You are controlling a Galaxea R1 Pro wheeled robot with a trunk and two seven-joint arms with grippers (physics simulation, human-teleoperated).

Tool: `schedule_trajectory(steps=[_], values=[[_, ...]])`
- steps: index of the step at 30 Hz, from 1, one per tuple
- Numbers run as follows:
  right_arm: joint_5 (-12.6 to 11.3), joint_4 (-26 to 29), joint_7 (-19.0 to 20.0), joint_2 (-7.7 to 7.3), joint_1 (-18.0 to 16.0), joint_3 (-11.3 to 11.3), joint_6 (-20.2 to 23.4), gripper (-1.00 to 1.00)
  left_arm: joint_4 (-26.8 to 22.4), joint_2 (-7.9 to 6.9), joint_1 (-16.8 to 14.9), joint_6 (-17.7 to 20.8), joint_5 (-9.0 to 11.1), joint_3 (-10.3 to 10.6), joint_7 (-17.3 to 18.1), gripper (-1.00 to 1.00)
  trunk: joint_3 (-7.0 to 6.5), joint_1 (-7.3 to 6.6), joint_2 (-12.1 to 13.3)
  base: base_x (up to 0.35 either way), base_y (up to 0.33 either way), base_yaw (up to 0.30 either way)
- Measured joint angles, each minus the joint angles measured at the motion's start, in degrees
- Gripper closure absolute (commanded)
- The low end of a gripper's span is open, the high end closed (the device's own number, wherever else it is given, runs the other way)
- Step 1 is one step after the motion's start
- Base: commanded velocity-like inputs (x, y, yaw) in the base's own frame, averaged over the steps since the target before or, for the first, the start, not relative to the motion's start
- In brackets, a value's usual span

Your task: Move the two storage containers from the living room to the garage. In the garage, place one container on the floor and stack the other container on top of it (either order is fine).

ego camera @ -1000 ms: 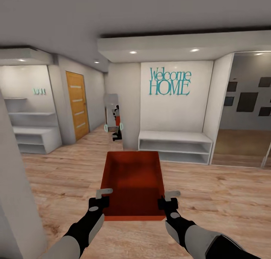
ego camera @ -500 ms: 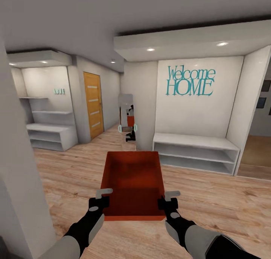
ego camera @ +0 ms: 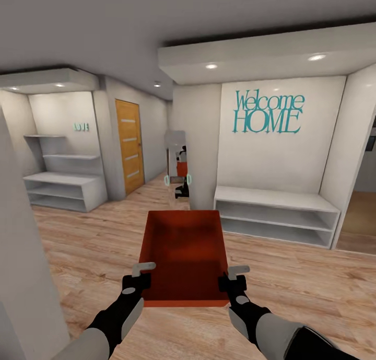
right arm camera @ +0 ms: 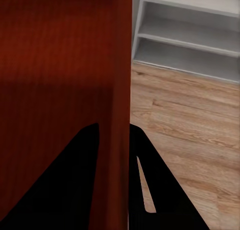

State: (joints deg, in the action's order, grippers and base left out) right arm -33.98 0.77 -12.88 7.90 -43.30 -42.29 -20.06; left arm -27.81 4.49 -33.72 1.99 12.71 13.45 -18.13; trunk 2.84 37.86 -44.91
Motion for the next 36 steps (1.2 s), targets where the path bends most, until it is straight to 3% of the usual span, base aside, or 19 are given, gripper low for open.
schedule_trajectory(steps=[10,21,26,30,36], values=[[-16.43,-0.24,-0.41,0.25,0.02,-15.91,-1.24,1.00,-0.59,-0.08,0.00,0.02,-1.47,-0.47,0.32,1.00,0.01,0.00,0.00,0.010,0.000,0.000],[-35.51,-0.32,-0.41,0.27,0.03,-35.12,-0.91,1.00,-0.13,-0.02,0.04,0.02,-1.47,-0.74,0.47,1.00,0.00,-0.03,0.00,0.283,0.000,0.000],[-44.33,-0.67,-0.69,0.69,0.04,-44.01,-1.18,1.00,-0.38,-0.36,0.12,-0.06,-1.28,-0.55,0.78,1.00,0.01,0.00,0.00,0.000,0.000,0.000],[-50.12,-0.69,-0.66,0.66,0.04,-49.99,-0.95,1.00,-0.17,-0.35,0.13,-0.06,-1.12,-0.55,0.81,1.00,0.00,0.00,0.00,0.000,0.000,0.000],[-56.92,-0.66,-0.65,0.63,0.05,-56.85,-0.92,1.00,-0.17,-0.41,0.13,-0.06,-0.61,-0.13,0.67,1.00,0.01,-0.02,0.00,0.114,0.000,0.000]])
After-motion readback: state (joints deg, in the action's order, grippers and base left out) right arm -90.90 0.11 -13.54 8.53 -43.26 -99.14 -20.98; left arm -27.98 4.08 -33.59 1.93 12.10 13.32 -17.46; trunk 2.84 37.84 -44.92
